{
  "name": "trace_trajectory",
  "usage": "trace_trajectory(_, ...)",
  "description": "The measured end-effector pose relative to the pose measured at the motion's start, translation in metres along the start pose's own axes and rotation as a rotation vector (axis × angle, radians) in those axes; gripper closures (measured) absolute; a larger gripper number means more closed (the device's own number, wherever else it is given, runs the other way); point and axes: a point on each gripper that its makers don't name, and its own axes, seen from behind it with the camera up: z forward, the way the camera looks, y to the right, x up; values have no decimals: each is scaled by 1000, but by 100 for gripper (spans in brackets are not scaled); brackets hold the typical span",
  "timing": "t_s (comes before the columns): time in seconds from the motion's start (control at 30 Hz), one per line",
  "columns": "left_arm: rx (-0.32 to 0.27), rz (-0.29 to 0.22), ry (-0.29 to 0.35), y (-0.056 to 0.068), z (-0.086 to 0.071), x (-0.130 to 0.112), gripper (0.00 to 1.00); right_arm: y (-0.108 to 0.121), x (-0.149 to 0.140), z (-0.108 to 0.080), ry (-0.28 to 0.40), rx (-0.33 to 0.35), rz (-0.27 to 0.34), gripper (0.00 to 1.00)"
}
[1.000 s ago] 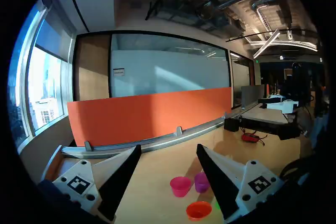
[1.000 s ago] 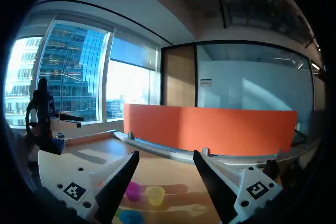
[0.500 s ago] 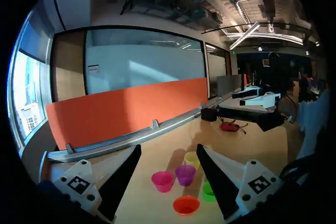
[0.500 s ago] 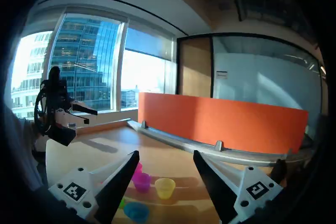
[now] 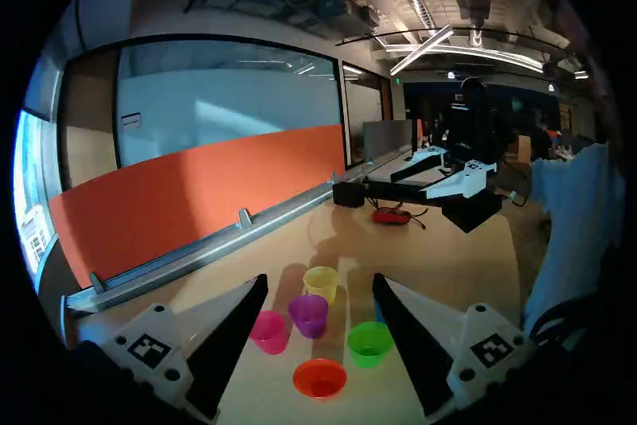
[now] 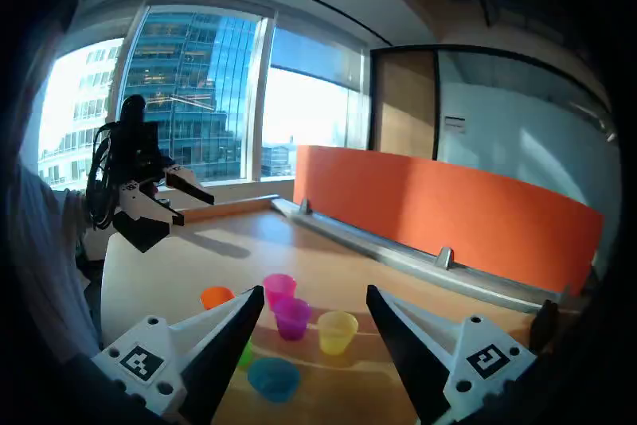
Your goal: Pour water
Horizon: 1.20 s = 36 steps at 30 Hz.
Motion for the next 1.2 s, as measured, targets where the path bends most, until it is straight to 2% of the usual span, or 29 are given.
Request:
trace_trajectory(0.57,-133,26,-154,38,35,-53,2,-23,-50,1,-128,131,-53,1)
trace_trajectory(1.2,-253,95,-318,67,61,-112,2,-34,-108,15,-246,232,-101,0)
